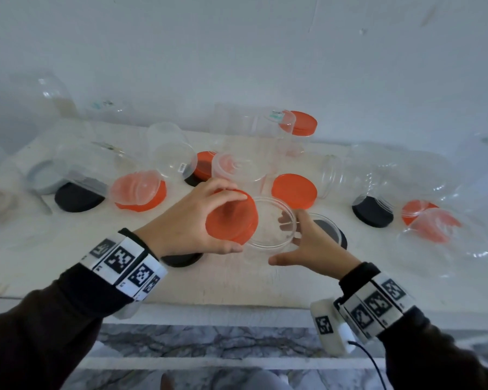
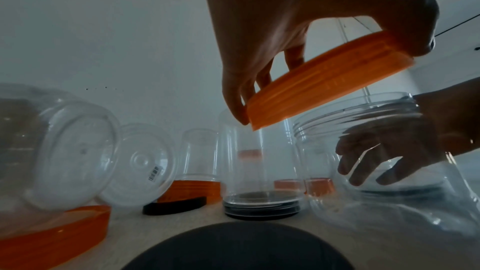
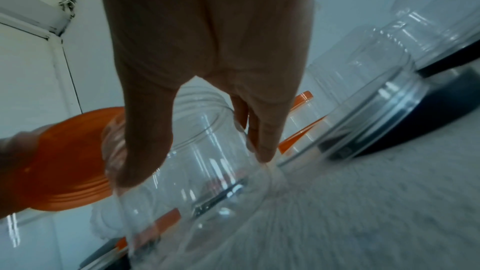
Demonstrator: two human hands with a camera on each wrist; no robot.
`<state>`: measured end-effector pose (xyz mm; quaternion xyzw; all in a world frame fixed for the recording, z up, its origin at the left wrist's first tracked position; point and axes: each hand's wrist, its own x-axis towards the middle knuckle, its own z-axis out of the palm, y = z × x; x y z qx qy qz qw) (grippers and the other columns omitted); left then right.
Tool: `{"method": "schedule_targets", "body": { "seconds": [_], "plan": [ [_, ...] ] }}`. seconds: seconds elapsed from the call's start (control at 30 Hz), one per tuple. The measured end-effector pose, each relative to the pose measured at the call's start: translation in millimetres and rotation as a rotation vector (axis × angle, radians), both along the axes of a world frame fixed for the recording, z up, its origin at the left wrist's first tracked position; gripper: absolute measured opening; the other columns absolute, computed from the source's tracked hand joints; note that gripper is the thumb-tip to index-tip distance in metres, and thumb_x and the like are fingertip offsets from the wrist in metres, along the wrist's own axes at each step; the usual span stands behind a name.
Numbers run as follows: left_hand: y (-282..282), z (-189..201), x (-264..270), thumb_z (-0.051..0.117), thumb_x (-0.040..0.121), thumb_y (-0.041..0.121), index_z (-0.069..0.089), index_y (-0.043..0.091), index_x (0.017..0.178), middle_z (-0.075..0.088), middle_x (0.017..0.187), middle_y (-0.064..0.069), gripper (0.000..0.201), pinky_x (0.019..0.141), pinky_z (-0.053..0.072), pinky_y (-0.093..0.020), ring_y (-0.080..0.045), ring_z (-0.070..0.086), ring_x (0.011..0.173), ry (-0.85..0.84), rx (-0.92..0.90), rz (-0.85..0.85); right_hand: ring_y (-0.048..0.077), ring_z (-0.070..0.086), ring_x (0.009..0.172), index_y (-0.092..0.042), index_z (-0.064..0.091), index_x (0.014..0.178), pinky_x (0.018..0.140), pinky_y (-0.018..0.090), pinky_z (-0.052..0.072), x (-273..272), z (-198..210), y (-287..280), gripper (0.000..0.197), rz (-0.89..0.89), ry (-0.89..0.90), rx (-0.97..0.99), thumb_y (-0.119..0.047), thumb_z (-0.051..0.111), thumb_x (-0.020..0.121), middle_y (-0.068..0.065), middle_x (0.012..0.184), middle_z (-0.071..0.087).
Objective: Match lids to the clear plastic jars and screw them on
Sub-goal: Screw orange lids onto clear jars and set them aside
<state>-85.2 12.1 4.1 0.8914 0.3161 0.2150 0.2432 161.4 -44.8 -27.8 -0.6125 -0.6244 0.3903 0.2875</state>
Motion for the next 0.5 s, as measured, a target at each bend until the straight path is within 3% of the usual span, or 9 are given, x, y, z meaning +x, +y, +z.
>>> {"method": "schedule_targets", "body": {
  "seconds": [0.1,0.23,0.5],
  "plan": [
    [-4.2,0.7,1.8,0.063,0.058,0.07,0.042,0.037,0.132,0.029,0.134,0.023,0.083,0.097,0.023,-0.004,0.011,0.023,0.125,0.014,-0.004,-0.013,0.008,0.047,0.114,-0.022,0.034,0.125,0.084,0.01,0.044,-3.4,-1.7,1.0,0.085,0.01,0.014,-0.002,-0.018,0.087,0.059,-0.001,0.125,0.045],
    [-10.7,0.3,6.9,0.063,0.06,0.07,0.043,0.034,0.133,0.031,0.136,0.018,0.083,0.101,0.025,-0.017,0.002,0.027,0.128,-0.003,0.015,-0.044,0.006,0.047,0.115,-0.02,0.038,0.123,0.083,0.008,0.045,-5.3,0.3,0.7,0.082,0.026,0.022,-0.013,-0.017,0.088,0.058,-0.002,0.124,0.046],
    [-8.5,3.8,35.7,0.057,0.062,0.071,0.044,0.024,0.135,0.035,0.139,0.005,0.087,0.106,0.029,-0.033,-0.008,0.029,0.128,0.096,0.131,-0.122,0.005,0.05,0.113,-0.018,0.04,0.125,0.092,0.024,0.048,-6.0,6.8,-2.3,0.087,0.059,0.029,-0.037,-0.016,0.09,0.054,-0.005,0.121,0.05]
  ]
}}
